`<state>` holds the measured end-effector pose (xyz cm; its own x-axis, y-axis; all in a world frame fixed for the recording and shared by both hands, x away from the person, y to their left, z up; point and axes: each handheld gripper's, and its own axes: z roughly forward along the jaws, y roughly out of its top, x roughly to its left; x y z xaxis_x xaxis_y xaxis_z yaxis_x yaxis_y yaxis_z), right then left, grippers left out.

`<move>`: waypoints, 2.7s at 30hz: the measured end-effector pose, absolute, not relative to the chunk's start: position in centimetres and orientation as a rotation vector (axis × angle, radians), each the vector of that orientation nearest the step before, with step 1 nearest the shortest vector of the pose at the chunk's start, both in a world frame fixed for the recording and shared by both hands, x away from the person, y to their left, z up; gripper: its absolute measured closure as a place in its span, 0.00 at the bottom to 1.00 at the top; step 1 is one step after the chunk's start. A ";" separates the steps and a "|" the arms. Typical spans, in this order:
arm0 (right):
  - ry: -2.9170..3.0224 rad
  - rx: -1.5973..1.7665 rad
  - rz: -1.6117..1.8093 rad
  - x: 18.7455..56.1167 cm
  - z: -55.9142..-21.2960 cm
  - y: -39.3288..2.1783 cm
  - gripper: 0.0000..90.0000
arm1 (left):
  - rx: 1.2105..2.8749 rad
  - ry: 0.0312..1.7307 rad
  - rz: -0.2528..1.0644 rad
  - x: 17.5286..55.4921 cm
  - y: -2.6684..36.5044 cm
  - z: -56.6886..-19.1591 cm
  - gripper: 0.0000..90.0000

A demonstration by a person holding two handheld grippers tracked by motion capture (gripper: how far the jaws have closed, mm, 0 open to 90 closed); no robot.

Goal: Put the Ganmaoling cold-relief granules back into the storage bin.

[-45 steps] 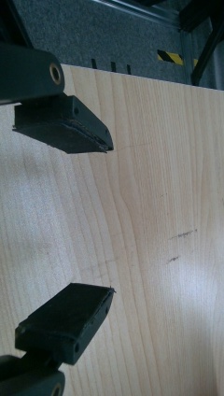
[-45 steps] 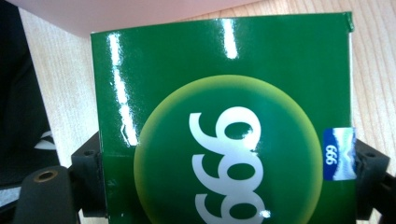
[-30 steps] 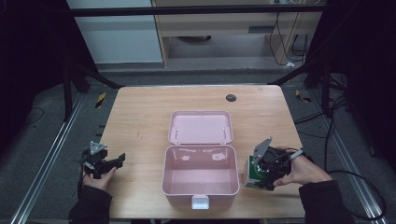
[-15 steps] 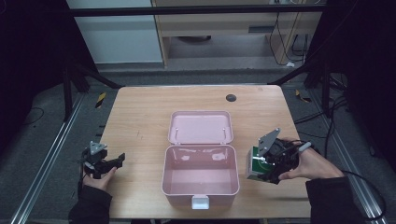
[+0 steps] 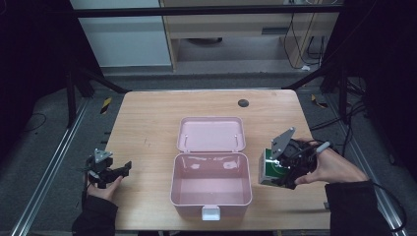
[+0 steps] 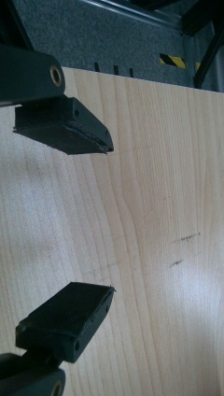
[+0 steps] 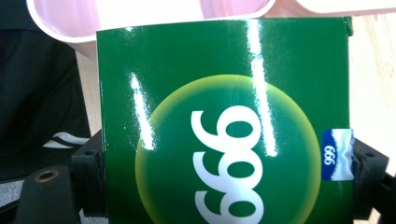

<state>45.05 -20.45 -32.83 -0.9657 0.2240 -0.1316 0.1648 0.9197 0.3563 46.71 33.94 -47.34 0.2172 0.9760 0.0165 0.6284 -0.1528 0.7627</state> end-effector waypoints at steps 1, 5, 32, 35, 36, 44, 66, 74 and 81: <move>2.910 0.283 0.516 45.1 -32.4 -20.3 0.17 | 1.863 1.482 0.705 46.7 33.9 -47.3 0.27; 2.912 0.277 0.515 45.0 -31.8 -20.0 0.17 | 1.863 1.483 0.705 46.7 34.0 -47.3 0.27; 2.921 0.089 0.583 44.9 -28.1 -14.8 0.18 | 1.862 1.478 0.705 46.7 34.0 -47.3 0.27; 2.922 0.079 0.579 44.9 -27.9 -14.4 0.18 | 1.864 1.478 0.705 46.7 34.0 -47.3 0.27; 2.924 0.070 0.578 44.9 -27.9 -14.0 0.18 | 1.863 1.478 0.706 46.7 34.0 -47.3 0.27; 2.925 0.043 0.583 45.3 -27.9 -12.2 0.18 | 1.860 1.478 0.709 46.7 34.0 -47.3 0.27; 2.949 0.001 0.573 45.9 -29.8 -8.5 0.18 | 1.857 1.477 0.711 46.7 34.0 -47.2 0.27; 2.977 0.018 0.530 46.1 -31.3 -8.3 0.18 | 1.856 1.478 0.712 46.7 34.0 -47.2 0.27; 2.996 0.020 0.514 46.2 -32.5 -8.2 0.18 | 1.854 1.479 0.712 46.6 34.1 -47.2 0.27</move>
